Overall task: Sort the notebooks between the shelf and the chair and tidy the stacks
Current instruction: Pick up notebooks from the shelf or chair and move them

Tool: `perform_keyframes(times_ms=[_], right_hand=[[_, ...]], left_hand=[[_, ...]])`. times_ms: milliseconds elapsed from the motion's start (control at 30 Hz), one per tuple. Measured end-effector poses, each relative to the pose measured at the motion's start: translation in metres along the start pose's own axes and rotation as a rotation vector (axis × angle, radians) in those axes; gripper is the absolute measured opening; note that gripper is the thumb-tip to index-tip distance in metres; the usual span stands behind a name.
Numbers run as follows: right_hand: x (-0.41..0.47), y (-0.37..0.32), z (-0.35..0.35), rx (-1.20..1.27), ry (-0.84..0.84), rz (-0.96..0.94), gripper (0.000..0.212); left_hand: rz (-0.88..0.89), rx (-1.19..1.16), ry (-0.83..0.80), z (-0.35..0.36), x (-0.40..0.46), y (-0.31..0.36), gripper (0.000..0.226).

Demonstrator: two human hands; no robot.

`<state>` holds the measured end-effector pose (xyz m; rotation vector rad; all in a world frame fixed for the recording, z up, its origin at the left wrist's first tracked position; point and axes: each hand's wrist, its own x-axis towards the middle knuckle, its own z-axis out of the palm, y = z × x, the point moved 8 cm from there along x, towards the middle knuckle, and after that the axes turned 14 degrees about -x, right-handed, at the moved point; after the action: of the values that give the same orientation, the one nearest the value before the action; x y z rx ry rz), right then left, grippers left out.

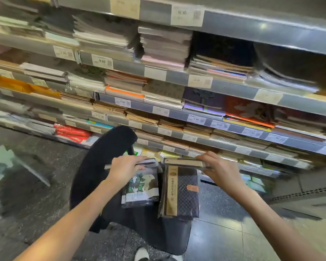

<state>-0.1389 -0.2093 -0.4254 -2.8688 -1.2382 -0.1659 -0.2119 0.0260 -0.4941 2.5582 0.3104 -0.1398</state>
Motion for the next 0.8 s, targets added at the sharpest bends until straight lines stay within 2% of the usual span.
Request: perform_keyframes(times_ms=[200,300,333,400,467,567,633,733,800], right_hand=[[-0.016,0.003,0.050,-0.009,0.036,-0.037,0.042],[-0.017,0.005,0.063,0.002,0.065,-0.055,0.042],[-0.017,0.005,0.066,0.003,0.082,-0.061,0.042],[-0.017,0.006,0.074,0.014,0.103,-0.060,0.044],[-0.019,0.006,0.083,0.004,0.109,-0.044,0.047],[-0.025,0.004,0.092,-0.028,0.124,-0.044,0.050],[-0.029,0.002,0.097,0.000,0.152,-0.054,0.046],[-0.034,0.000,0.106,0.079,0.185,-0.061,0.026],[-0.039,0.000,0.116,0.115,0.179,-0.056,0.026]], left_hand=[[-0.117,-0.166,0.033,0.068,0.010,-0.066,0.034],[-0.055,-0.210,0.117,0.097,0.018,-0.082,0.037],[-0.043,-0.211,0.095,0.111,0.021,-0.087,0.038],[-0.012,-0.169,0.031,0.142,0.027,-0.099,0.042],[-0.008,-0.091,-0.045,0.173,0.027,-0.111,0.055],[0.064,0.010,-0.109,0.191,0.023,-0.096,0.061],[0.125,0.060,-0.085,0.191,0.018,-0.082,0.062],[-0.038,0.043,-0.160,0.208,0.006,-0.092,0.060],[-0.203,-0.239,-0.206,0.211,0.002,-0.093,0.061]])
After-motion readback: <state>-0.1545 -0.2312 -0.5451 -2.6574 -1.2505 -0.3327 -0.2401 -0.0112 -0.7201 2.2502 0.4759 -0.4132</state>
